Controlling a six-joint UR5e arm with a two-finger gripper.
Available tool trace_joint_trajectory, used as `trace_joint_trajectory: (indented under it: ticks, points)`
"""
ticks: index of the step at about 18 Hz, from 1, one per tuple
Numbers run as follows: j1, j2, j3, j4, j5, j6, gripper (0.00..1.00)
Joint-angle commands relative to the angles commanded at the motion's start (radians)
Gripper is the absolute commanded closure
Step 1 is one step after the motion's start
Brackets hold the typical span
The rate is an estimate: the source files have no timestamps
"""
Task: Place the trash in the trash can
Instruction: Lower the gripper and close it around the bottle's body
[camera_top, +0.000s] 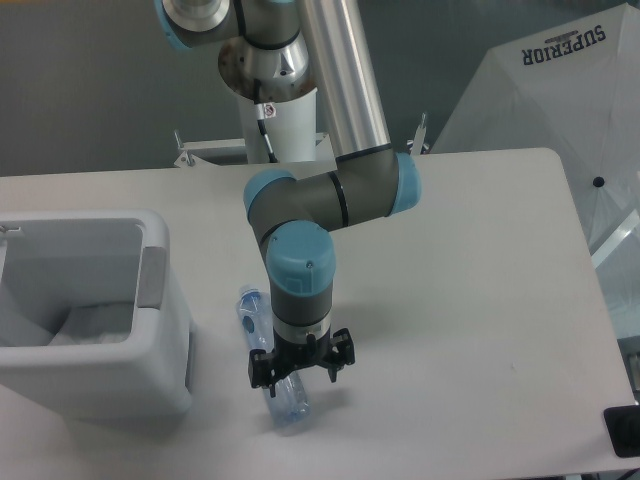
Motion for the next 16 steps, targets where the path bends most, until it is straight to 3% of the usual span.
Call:
trace_joint_trajectory:
  ticks: [16]
  points:
    - [-0.02, -0.072, 0.026, 0.003, 0.034, -0.005, 0.0]
